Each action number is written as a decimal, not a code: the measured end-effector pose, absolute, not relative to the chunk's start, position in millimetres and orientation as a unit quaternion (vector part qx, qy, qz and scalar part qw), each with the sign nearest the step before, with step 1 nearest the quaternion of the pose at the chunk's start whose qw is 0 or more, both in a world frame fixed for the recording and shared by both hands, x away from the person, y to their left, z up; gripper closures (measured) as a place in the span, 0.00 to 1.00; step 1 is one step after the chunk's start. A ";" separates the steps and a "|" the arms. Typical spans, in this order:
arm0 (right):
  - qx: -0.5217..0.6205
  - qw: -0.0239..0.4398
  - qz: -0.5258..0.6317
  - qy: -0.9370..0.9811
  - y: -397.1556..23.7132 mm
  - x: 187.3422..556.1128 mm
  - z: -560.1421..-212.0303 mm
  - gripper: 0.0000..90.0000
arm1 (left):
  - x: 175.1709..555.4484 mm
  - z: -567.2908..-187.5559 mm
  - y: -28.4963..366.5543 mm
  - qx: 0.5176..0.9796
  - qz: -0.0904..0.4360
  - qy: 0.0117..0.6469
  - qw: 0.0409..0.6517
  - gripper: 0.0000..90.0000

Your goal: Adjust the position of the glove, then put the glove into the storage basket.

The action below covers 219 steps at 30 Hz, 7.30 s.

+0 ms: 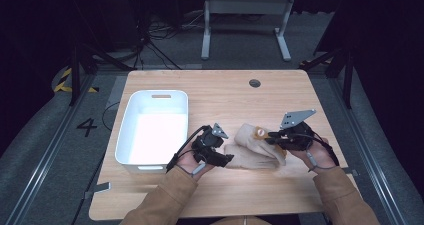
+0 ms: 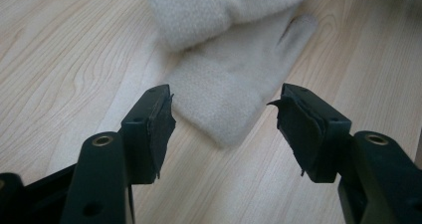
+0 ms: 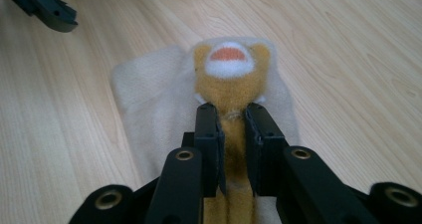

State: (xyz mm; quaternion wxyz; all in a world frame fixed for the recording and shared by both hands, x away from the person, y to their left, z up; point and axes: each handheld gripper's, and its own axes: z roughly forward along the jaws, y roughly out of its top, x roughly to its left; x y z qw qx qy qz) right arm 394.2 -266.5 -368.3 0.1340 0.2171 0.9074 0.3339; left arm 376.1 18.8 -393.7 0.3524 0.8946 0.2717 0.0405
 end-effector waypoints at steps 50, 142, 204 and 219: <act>0.241 0.118 0.293 0.917 -285.5 389.2 -393.9 0.57 | 392.7 -421.7 -6.3 0.885 0.009 0.321 0.337 0.33; 0.259 0.185 0.231 0.919 -297.9 389.0 -382.5 0.92 | 361.9 -409.8 -7.0 0.907 0.082 0.273 0.308 0.94; 0.347 0.123 0.265 0.891 -350.1 390.8 -397.4 0.63 | 395.7 -417.1 -22.4 0.902 0.019 0.220 0.372 0.07; 0.348 0.115 0.271 0.890 -350.1 391.9 -400.3 0.61 | 407.8 -442.7 -34.1 0.910 0.015 0.174 0.377 0.00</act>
